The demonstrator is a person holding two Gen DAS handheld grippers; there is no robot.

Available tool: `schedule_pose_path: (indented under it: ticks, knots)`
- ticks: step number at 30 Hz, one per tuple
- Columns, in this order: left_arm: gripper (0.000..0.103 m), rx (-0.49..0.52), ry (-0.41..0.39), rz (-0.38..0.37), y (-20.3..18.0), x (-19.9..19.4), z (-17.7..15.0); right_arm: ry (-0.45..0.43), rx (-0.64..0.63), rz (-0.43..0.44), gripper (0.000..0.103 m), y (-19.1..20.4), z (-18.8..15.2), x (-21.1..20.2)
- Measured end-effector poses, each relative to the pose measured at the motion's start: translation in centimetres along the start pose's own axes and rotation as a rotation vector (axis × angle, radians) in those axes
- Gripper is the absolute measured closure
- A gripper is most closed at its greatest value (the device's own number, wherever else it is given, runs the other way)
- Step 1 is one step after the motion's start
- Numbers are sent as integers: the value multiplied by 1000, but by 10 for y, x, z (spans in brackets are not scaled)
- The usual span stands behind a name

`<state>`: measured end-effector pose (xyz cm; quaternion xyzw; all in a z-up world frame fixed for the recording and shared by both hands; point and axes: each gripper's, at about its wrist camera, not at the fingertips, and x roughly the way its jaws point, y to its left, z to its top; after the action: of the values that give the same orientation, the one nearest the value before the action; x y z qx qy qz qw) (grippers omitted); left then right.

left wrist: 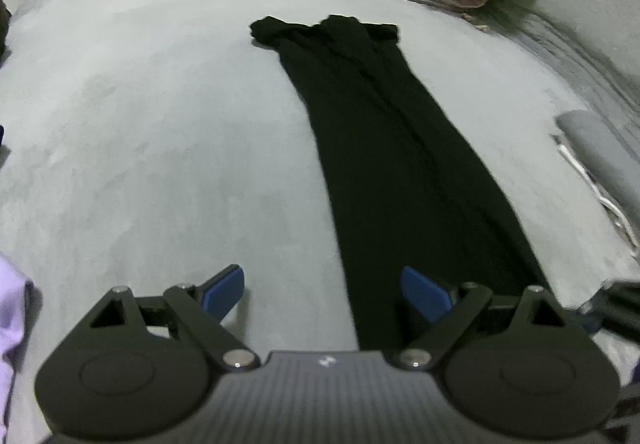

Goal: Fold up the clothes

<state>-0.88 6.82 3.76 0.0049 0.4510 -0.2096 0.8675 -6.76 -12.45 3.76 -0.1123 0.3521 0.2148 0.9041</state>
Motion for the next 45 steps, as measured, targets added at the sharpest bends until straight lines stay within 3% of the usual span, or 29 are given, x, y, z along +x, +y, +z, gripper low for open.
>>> schedule_pose_path:
  ticks: [2,3,4,6,9,12,15,17,21,23,26,28,30,34,36,44,45]
  knots:
    - [13,17,-4,-14,-2,-7,-8,-22,31,5,70,4,-4,-4]
    - [13,32,-6,-9,-4,-10,-12,-41,54,2,87,3,-5,-6]
    - [13,43,-8,0,-4,-13,-16,-59,78,0,96,3,-5,-8]
    - [13,42,-9,16,-1,-18,-20,-96,124,-5,98,2,-6,-12]
    - [13,11,-19,19,9,-28,-25,-150,193,-11,98,0,-7,-17]
    - [13,-2,-30,27,18,-35,-29,-75,209,9,96,4,-8,0]
    - [13,-9,-14,45,24,-35,-34,-7,206,37,86,7,-10,16]
    - [13,-6,-10,52,25,-35,-36,-38,196,51,73,-1,-1,8]
    - [13,3,-18,34,24,-37,-37,-163,322,48,65,-58,24,-11]
    - [13,4,-25,23,23,-38,-37,-173,328,-12,65,-87,38,-11]
    - [13,5,-35,17,21,-38,-34,-65,335,-109,65,-145,55,26]
    - [13,3,-40,14,20,-37,-32,9,381,-135,65,-175,61,50]
    - [13,1,-50,-2,19,-36,-28,0,363,-132,65,-195,69,67]
    - [13,7,-65,-30,11,-29,-17,-53,300,-104,67,-202,76,93]
    - [13,11,-59,-30,7,-21,-9,-32,310,-113,78,-199,72,103]
    - [13,-22,-14,-32,0,17,16,-12,316,-20,76,-200,65,115]
    - [13,-24,-11,-36,-1,20,19,-12,302,-20,82,-199,65,116]
